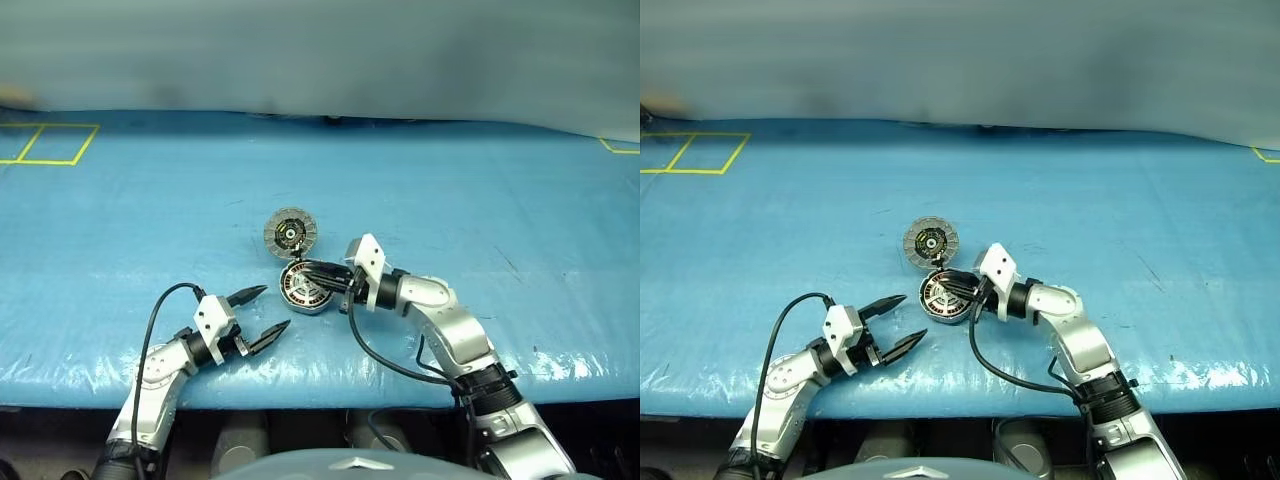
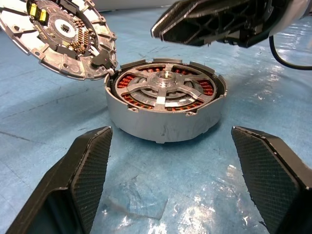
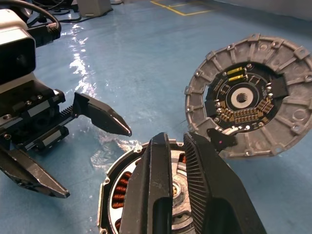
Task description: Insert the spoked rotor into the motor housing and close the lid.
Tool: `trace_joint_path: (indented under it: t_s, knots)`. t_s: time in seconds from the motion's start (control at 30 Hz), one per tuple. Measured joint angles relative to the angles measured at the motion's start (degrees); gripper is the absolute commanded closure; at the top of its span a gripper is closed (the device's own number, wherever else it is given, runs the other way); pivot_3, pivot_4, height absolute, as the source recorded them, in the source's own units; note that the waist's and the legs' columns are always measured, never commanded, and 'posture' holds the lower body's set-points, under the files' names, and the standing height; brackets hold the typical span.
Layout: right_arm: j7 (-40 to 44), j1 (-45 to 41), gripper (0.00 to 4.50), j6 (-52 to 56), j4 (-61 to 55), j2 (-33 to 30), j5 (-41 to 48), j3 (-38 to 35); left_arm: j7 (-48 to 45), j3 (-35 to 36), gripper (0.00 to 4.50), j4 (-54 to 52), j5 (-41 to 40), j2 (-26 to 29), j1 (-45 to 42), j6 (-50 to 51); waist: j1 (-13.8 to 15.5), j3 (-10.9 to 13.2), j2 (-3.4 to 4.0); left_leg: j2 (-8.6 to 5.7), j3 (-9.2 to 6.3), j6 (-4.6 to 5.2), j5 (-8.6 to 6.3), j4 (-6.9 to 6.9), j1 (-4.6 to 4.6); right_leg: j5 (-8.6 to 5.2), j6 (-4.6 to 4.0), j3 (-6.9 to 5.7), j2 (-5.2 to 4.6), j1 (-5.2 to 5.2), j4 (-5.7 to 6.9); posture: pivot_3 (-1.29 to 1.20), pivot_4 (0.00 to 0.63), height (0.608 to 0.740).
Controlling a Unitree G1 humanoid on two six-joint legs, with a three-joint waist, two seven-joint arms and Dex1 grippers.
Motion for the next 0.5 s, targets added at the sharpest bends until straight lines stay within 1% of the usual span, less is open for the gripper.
trace_joint_path:
  t_s: [0.17, 0.33, 0.43, 0.5]
  knots:
    - [-2.8, -0.6, 3.94, -0.1, 0.7, -2.2, -2.6, -1.3, 2.8, 1.3, 0.35, 0.0, -0.3, -1.4, 0.0, 0.7, 0.1, 0.0, 0.00, -0.01, 0.00, 0.00, 0.00, -0.01, -0.02, 0.07, 0.12, 0.00, -0.01, -0.01, -0.01, 0.00, 0.150, 0.740]
    - [-3.8, -0.2, 3.94, -0.1, 1.0, -3.3, -2.9, -2.8, 5.7, 4.5, 0.35, -0.8, -3.0, -1.6, -0.5, 5.0, 0.0, 0.0, -0.01, 0.00, -0.01, 0.00, 0.00, -0.01, -0.02, 0.08, 0.14, 0.00, 0.01, -0.02, 0.00, 0.00, 0.150, 0.740]
    - [-4.2, 0.9, 3.93, -0.2, 1.0, -3.4, -2.9, -3.4, 5.9, 6.6, 0.91, -0.8, -4.1, 0.0, -1.3, 7.2, 0.0, 0.0, -0.01, 0.01, -0.02, 0.00, 0.00, -0.02, -0.02, 0.08, 0.14, -0.01, 0.02, -0.02, 0.00, 0.00, 0.150, 0.740]
    - [-4.2, 1.8, 3.93, -0.1, 0.8, -3.6, -2.8, -3.6, 6.9, 7.4, 1.52, -0.4, -3.8, 1.0, -2.8, 8.7, 0.1, 0.0, -0.01, -0.01, -0.01, 0.00, 0.00, -0.01, -0.03, 0.08, 0.15, -0.01, 0.00, -0.01, -0.01, 0.00, 0.150, 0.740]
